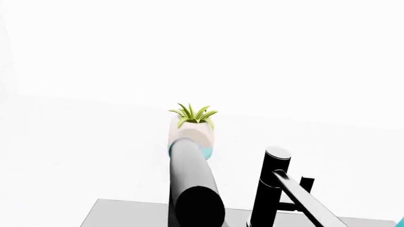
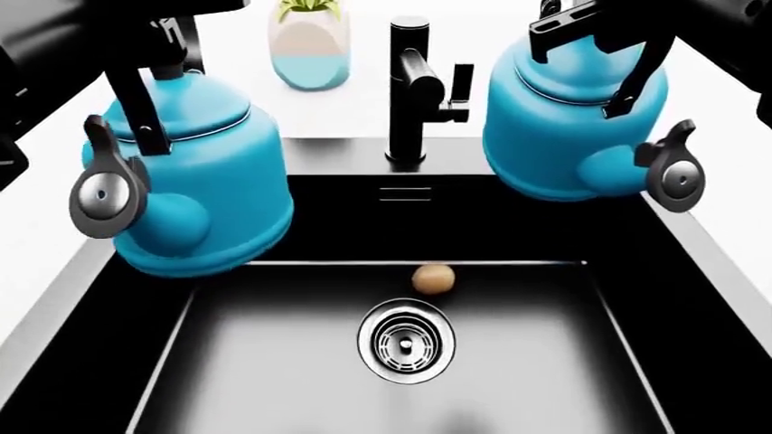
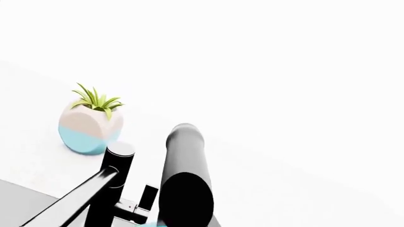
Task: Pick the kettle non electric and kettle non electric and place them in the sink. Then turn on the water.
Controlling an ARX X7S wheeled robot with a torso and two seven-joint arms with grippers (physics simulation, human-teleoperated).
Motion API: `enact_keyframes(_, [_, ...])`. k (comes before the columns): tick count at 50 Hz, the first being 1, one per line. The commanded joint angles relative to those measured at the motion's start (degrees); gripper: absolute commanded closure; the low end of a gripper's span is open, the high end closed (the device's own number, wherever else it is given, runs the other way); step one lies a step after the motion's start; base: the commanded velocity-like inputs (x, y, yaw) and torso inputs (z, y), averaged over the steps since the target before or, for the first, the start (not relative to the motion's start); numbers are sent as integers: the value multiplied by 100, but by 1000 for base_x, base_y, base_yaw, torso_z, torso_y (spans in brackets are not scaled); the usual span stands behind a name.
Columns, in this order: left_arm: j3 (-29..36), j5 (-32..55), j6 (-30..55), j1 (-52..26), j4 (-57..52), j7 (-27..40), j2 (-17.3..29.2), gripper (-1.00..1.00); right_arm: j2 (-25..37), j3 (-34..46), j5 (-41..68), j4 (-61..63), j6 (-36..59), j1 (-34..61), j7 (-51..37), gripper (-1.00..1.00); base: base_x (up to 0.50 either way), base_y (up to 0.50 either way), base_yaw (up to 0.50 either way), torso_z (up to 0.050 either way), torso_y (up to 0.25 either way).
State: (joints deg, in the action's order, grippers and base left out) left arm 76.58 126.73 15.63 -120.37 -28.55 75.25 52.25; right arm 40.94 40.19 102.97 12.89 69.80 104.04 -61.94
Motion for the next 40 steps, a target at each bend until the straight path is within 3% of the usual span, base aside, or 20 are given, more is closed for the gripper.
enact_keyframes(1, [-114,-59,-17,-66,52,-9,3,100,42,-60,-150,-6,1,36,-43,100,500,0,0,0,0])
enact_keyframes(19, [-179,-58,15,-59,65,11,4,100,55,-13,-61,-23,-78,-48,-143,100,70,0,0,1,2])
enact_keyframes(40, [-258,-52,77,-85,135,61,36,100,279,-104,856,499,-585,-730,-619,100,0,0,0,1,1])
